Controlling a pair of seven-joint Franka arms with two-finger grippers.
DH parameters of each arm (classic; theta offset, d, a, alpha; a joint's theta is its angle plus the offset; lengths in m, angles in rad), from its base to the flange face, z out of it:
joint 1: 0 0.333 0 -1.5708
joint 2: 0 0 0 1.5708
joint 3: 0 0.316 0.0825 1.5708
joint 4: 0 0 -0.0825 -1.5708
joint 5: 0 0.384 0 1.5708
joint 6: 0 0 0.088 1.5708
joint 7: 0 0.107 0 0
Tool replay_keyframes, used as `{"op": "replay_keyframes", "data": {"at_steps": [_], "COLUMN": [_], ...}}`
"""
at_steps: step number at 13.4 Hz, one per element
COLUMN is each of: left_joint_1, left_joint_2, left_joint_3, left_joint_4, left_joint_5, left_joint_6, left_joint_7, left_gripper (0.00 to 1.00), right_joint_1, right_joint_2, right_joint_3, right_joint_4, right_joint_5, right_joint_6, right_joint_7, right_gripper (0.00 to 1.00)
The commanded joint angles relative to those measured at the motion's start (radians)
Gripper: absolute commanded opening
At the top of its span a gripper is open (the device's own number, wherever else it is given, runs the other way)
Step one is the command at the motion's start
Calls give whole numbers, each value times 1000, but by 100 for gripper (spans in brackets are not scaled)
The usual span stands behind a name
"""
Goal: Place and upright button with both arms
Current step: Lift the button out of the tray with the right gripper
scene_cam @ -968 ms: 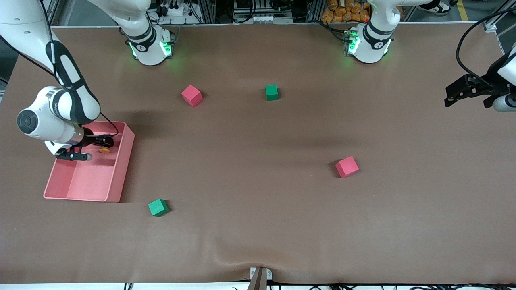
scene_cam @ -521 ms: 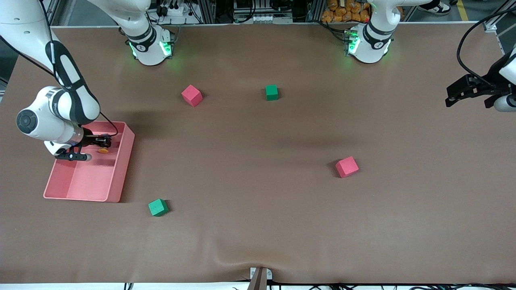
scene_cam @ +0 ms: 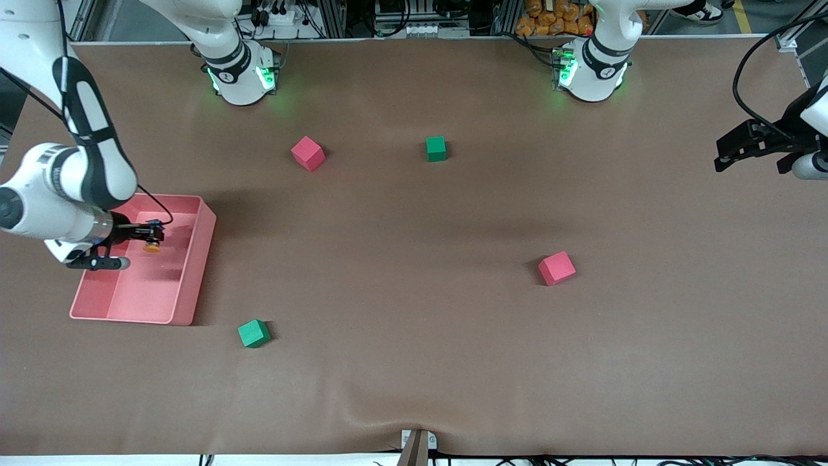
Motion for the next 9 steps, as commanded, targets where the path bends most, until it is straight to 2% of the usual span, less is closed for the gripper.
{"op": "replay_keyframes", "data": {"at_steps": [1,4,7,9], "left_joint_1": [1,1,1,0], "left_joint_2": [11,11,11,11], "left_joint_3": [-4,-4,-4,-4], "left_joint_4": [25,25,25,25], "left_joint_5": [14,14,14,13], "left_joint_6": [-21,-21,-21,-21], "left_joint_7": [21,21,23,21], "left_gripper": [100,100,100,100], "right_joint_1": [58,158,295,398], "right_joint_2": [-7,-6,-3,11], "right_joint_3": [2,5,4,4], "right_joint_4": [145,216,245,309], "right_joint_5": [-11,11,92,94], "right_joint_6": [-198,-268,-262,-257], "right_joint_7": [8,11,83,135], "right_gripper": [0,0,0,0]}}
